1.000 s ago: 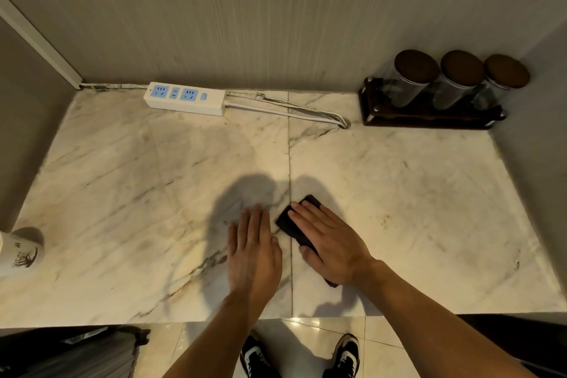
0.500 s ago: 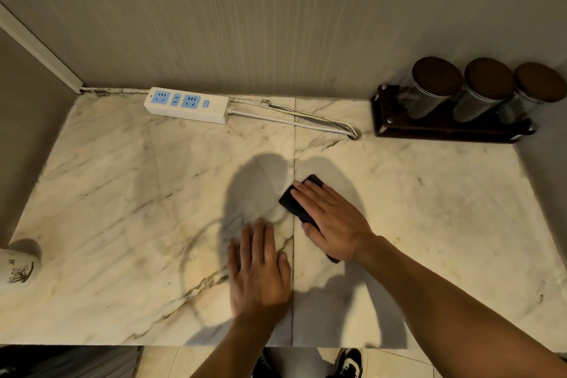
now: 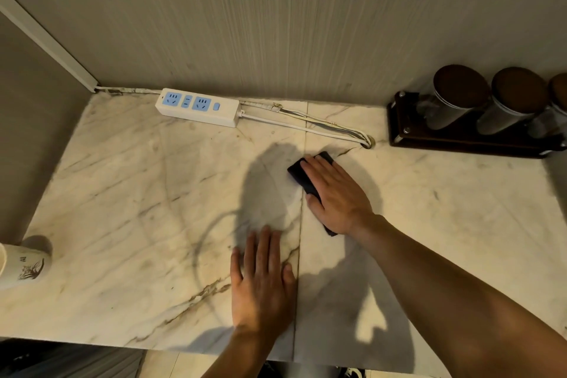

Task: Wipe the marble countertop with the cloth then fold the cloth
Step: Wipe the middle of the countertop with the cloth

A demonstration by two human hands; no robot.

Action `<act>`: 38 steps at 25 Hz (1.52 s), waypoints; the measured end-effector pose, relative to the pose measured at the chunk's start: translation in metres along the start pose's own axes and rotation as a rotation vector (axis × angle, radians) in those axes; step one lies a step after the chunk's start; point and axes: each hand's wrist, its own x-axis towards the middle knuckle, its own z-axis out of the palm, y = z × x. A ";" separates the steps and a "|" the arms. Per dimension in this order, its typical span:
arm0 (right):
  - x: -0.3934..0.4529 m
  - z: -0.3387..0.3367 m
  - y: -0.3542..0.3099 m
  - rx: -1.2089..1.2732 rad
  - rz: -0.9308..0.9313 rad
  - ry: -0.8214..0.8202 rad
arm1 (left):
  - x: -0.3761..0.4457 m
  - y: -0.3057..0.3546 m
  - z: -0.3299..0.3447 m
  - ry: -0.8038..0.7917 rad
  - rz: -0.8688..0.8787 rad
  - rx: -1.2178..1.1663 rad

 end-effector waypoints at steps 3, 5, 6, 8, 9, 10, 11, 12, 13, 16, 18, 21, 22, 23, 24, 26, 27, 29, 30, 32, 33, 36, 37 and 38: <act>0.006 0.002 -0.002 0.032 0.108 0.043 | 0.000 -0.001 0.000 -0.006 -0.006 0.000; 0.010 0.004 -0.002 0.065 0.222 0.076 | 0.000 0.000 -0.001 -0.002 -0.009 -0.007; 0.012 0.005 -0.003 0.078 0.284 0.091 | 0.000 0.000 0.000 0.002 -0.010 -0.013; 0.015 0.006 -0.004 0.097 0.393 0.123 | 0.001 0.000 0.001 0.013 -0.012 -0.022; 0.015 0.006 -0.004 0.103 0.442 0.140 | 0.001 -0.001 0.002 0.020 -0.011 -0.023; 0.015 0.006 -0.005 0.107 0.491 0.154 | 0.001 -0.001 0.002 0.026 -0.008 -0.023; 0.014 0.007 -0.007 0.110 0.541 0.167 | 0.001 -0.002 0.003 0.033 -0.001 -0.023; 0.013 0.007 -0.008 0.116 0.593 0.184 | 0.001 -0.002 0.004 0.040 0.007 -0.023; 0.010 0.007 -0.010 0.127 0.646 0.203 | 0.000 -0.003 0.004 0.045 0.016 -0.021; -0.001 0.006 -0.017 0.163 0.769 0.238 | 0.000 -0.003 0.004 0.047 0.022 -0.011; -0.012 0.007 -0.022 0.178 0.821 0.245 | -0.001 -0.003 0.004 0.048 0.028 -0.004; -0.030 0.011 -0.031 0.184 0.851 0.254 | -0.001 -0.004 0.003 0.036 0.028 0.004; -0.036 0.012 -0.033 0.184 0.857 0.260 | -0.001 -0.004 0.003 0.029 0.021 0.007; -0.042 0.013 -0.035 0.181 0.865 0.265 | -0.001 -0.003 0.003 0.021 0.012 0.011; -0.048 0.015 -0.038 0.178 0.873 0.268 | -0.001 -0.003 0.003 0.014 0.002 0.017; -0.060 0.018 -0.044 0.163 0.884 0.271 | 0.000 -0.003 0.003 -0.001 -0.006 0.028; -0.066 0.019 -0.047 0.155 0.885 0.276 | 0.000 -0.003 0.003 -0.006 -0.007 0.032; -0.077 0.021 -0.055 0.151 0.893 0.302 | 0.000 -0.005 0.004 -0.007 -0.008 0.029; -0.083 0.022 -0.059 0.154 0.899 0.319 | 0.000 -0.005 0.005 -0.001 -0.005 0.025; -0.097 0.025 -0.066 0.158 0.904 0.332 | -0.002 -0.004 0.006 0.019 0.000 0.018; -0.104 0.026 -0.070 0.159 0.903 0.333 | -0.002 -0.003 0.006 0.026 -0.001 0.012; -0.124 0.029 -0.082 0.164 0.904 0.328 | -0.003 -0.004 0.008 0.036 0.004 -0.005; -0.130 0.030 -0.086 0.165 0.905 0.325 | -0.002 -0.005 0.008 0.039 0.008 -0.007; -0.136 0.031 -0.091 0.165 0.906 0.323 | -0.003 -0.005 0.007 0.041 0.012 -0.011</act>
